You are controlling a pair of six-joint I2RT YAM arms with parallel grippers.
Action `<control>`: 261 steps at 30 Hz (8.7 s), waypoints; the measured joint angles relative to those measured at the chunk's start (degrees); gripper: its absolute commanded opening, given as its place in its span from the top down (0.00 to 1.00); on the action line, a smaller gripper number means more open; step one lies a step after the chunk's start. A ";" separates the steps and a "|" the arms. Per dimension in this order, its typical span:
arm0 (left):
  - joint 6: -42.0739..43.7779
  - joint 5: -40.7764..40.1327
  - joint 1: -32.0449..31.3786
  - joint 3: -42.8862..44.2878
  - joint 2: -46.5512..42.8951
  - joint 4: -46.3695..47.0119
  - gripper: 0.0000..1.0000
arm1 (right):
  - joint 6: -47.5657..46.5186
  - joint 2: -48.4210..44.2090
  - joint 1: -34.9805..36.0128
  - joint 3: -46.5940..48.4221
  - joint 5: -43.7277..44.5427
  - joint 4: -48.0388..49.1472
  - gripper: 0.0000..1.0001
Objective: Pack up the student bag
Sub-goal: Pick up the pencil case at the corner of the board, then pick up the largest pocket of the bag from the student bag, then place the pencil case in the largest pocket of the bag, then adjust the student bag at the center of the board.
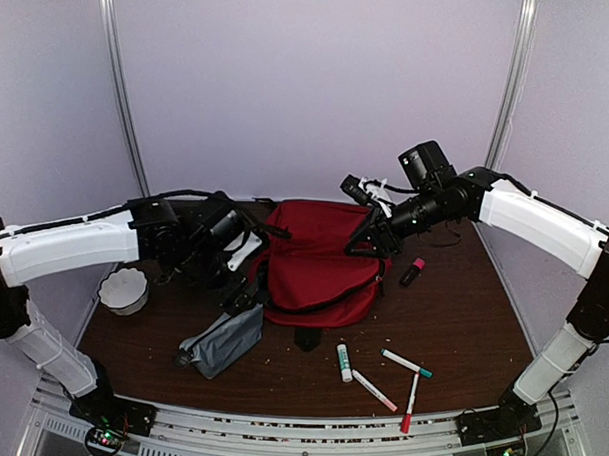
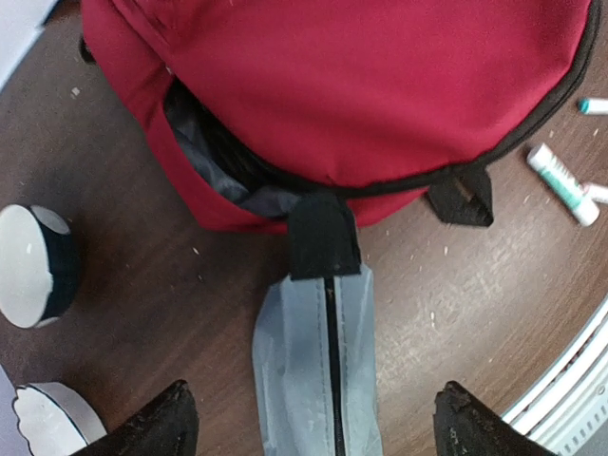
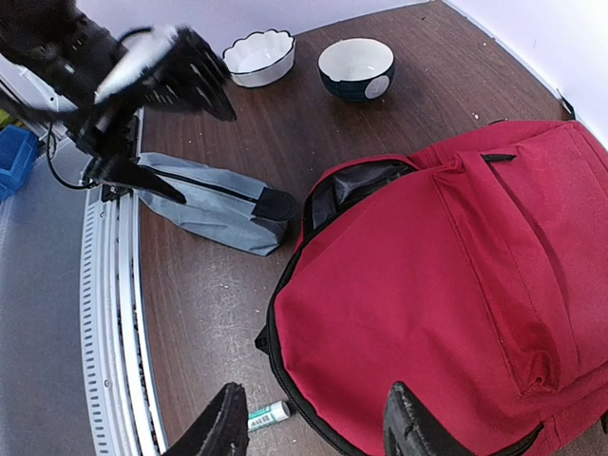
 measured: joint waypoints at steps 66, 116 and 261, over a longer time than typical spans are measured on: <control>-15.34 7.32 6.36 -19.54 -22.69 3.13 1.00 | -26.56 14.40 28.09 3.48 49.18 -5.46 0.43; -52.28 33.90 5.18 -21.35 16.76 83.52 1.00 | -6.12 16.48 16.96 23.12 51.15 -1.16 1.00; 24.35 -18.53 -16.65 -14.32 2.64 21.97 0.69 | -14.01 -4.98 -4.70 -1.79 -1.88 -12.50 0.53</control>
